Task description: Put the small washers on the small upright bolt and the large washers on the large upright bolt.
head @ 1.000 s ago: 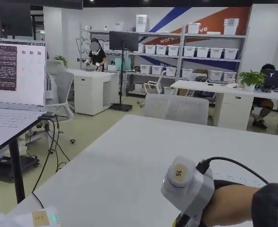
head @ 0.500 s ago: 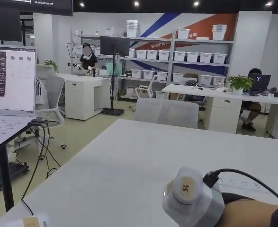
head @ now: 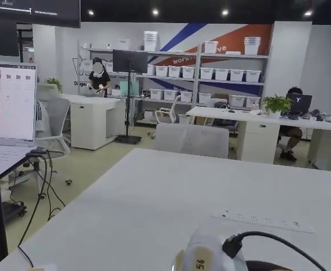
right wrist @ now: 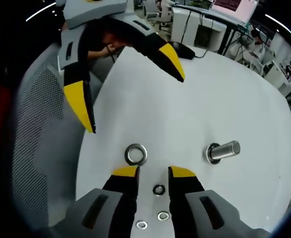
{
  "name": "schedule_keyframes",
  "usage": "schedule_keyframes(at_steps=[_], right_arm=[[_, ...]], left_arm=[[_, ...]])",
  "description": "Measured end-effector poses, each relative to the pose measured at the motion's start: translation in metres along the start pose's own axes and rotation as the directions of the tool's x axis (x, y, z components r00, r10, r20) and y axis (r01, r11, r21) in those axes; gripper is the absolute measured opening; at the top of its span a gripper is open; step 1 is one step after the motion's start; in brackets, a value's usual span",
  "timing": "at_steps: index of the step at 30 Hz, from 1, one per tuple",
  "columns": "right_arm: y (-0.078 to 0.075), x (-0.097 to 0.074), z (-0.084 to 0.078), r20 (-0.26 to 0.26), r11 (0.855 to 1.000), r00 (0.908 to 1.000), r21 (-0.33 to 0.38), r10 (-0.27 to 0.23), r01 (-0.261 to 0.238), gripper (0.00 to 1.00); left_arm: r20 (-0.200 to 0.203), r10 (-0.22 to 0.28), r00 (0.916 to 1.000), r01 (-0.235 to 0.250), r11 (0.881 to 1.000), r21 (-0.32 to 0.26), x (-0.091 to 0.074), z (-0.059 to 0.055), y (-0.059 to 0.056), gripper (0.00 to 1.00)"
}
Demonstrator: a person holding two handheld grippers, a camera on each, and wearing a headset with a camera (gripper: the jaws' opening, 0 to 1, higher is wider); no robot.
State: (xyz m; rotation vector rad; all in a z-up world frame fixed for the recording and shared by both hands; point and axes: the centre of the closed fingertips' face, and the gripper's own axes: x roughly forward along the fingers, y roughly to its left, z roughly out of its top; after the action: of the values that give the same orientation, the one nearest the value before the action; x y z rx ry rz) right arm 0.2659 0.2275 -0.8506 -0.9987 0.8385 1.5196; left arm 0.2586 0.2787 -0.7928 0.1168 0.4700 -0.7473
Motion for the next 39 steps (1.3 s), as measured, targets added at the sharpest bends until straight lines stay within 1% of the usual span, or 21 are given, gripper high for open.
schedule_keyframes(at_steps=[6, 8, 12, 20, 26, 29, 30, 32, 39], right_arm=[[0.012, 0.01, 0.006, 0.002, 1.0, 0.9997, -0.01, 0.023, -0.023, 0.26], [0.018, 0.015, 0.007, -0.007, 0.999, 0.9992, -0.011, 0.039, -0.039, 0.27], [0.025, 0.022, 0.008, -0.017, 0.998, 0.9988, -0.031, 0.045, -0.046, 0.27], [0.024, 0.027, 0.008, -0.028, 0.998, 0.9987, -0.039, 0.044, -0.045, 0.28], [0.025, 0.031, 0.004, -0.042, 0.998, 0.998, -0.04, 0.047, -0.049, 0.27], [0.023, 0.031, 0.004, -0.035, 0.998, 0.9985, -0.037, 0.042, -0.043, 0.26], [0.023, 0.031, 0.004, -0.036, 0.998, 0.9985, -0.04, 0.041, -0.042, 0.26], [0.023, 0.031, 0.004, -0.046, 0.997, 0.9985, -0.068, 0.029, -0.032, 0.25], [0.022, 0.031, 0.003, -0.05, 0.997, 0.9984, -0.076, 0.026, -0.03, 0.25]], left_arm=[[0.001, 0.002, 1.0, -0.002, 1.0, -0.001, -0.002, 0.0, 0.0, 0.67], [0.0, 0.0, 1.0, 0.0, 1.0, 0.0, -0.002, -0.001, -0.001, 0.67], [0.001, 0.001, 1.0, -0.001, 1.0, -0.002, -0.003, 0.0, 0.0, 0.67], [0.004, 0.001, 1.0, -0.001, 1.0, -0.004, -0.003, 0.0, 0.0, 0.67], [0.006, 0.002, 1.0, -0.002, 1.0, -0.007, -0.003, 0.0, 0.001, 0.67], [0.009, 0.001, 1.0, -0.001, 1.0, -0.009, -0.003, 0.0, 0.001, 0.67], [0.01, 0.002, 1.0, -0.002, 1.0, -0.008, -0.003, 0.0, 0.001, 0.67], [0.009, 0.002, 1.0, -0.002, 1.0, -0.008, -0.003, 0.0, 0.001, 0.67], [0.013, 0.005, 0.9999, -0.005, 1.0, -0.011, -0.003, 0.001, 0.002, 0.67]])
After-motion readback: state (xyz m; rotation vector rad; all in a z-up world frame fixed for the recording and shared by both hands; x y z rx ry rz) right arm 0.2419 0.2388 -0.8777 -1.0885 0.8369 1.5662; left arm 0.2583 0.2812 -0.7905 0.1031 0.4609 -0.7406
